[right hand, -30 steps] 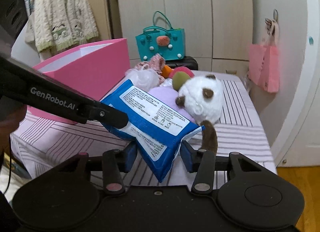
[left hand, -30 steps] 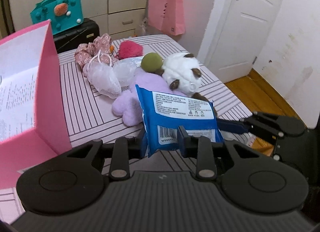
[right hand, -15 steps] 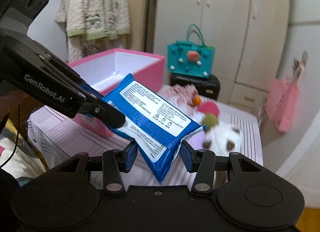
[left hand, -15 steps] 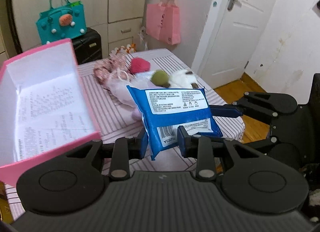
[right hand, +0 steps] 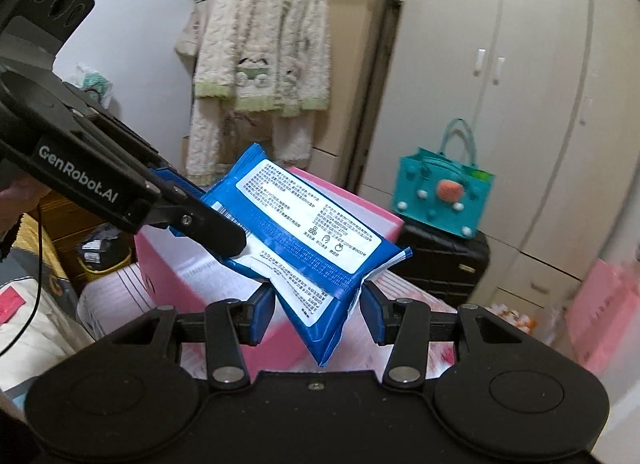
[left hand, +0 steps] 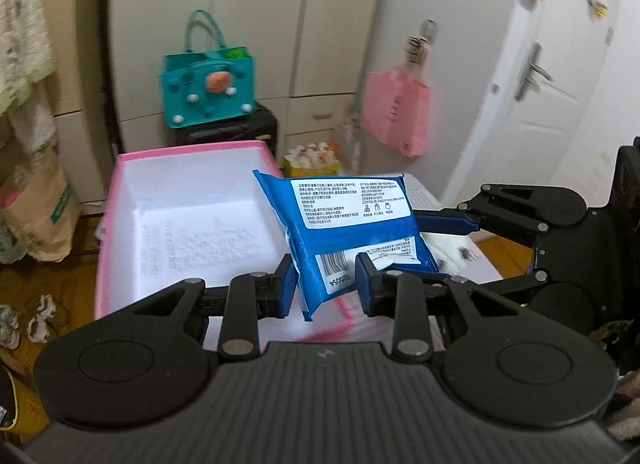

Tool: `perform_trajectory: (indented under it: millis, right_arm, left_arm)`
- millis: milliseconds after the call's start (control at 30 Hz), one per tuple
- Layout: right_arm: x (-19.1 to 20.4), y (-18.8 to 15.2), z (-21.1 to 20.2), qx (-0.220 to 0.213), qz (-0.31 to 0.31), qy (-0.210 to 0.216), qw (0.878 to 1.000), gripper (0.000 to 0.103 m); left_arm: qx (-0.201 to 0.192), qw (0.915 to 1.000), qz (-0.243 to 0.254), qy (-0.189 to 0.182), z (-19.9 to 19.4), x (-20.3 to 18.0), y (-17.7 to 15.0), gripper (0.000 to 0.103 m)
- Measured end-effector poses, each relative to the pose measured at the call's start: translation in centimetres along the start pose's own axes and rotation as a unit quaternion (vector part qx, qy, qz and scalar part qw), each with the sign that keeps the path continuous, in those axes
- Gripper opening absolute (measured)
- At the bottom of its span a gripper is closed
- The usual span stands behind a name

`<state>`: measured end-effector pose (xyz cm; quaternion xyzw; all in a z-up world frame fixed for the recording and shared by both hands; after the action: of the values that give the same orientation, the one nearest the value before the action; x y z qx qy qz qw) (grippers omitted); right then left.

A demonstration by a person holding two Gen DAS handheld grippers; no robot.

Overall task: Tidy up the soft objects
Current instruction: 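Lift the blue wipe packet with the right gripper over the pink box, then lower the packet into the box and open the right gripper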

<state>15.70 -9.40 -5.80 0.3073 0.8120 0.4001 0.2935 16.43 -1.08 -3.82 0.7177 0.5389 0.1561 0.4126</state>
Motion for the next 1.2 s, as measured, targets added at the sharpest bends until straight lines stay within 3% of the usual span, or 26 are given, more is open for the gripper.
perform_trajectory:
  millis: [133, 333, 567, 833, 900, 1000, 1100, 1200]
  right_arm:
    - [0.6, 1.9, 4.3, 0.019, 0.002, 0.038, 0.999, 0.053]
    - [1.8, 1.8, 11.2, 0.077, 0.022, 0.072, 0.994, 0.053]
    - [2.8, 0.9, 15.3, 0.144, 0.033, 0.099, 0.984, 0.053]
    - [3.3, -0.4, 16.3, 0.185, 0.024, 0.098, 0.978, 0.053]
    - [3.5, -0.5, 17.0, 0.188, 0.01, 0.093, 0.978, 0.054]
    - [3.3, -0.5, 17.6, 0.191, -0.007, 0.075, 0.979, 0.055]
    - [3.1, -0.4, 16.9, 0.188, -0.001, 0.082, 0.979, 0.061]
    - [3.1, -0.1, 15.5, 0.172, 0.002, 0.09, 0.981, 0.064]
  left_arm:
    - [-0.01, 0.9993, -0.028, 0.022, 0.3, 4.0, 1.3, 0.03]
    - [0.016, 0.9918, -0.114, 0.056, 4.1, 10.6, 1.2, 0.029]
    - [0.07, 0.9858, -0.13, 0.08, 7.5, 14.4, -0.1, 0.029]
    - [0.102, 0.9871, -0.102, 0.069, 9.0, 14.0, -1.1, 0.033]
    - [0.105, 0.9873, -0.093, 0.076, 9.2, 14.1, -1.3, 0.045]
    - [0.101, 0.9879, -0.081, 0.086, 9.5, 14.2, -1.0, 0.048]
    - [0.083, 0.9893, -0.064, 0.102, 9.0, 14.1, -0.5, 0.058]
    - [0.055, 0.9895, -0.043, 0.127, 7.5, 14.0, 0.1, 0.059]
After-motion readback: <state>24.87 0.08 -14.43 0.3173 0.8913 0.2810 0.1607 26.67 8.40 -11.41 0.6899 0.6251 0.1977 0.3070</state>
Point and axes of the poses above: each gripper's, at about its wrist camera, not at the fingertips, and z roughly the way its jaws point, x to its left, y to its top, the point moved 10 cm from there along z, roughly the way its jaws point, and after that the axes turned 4 degrees about -z, right-handed, at the moved point
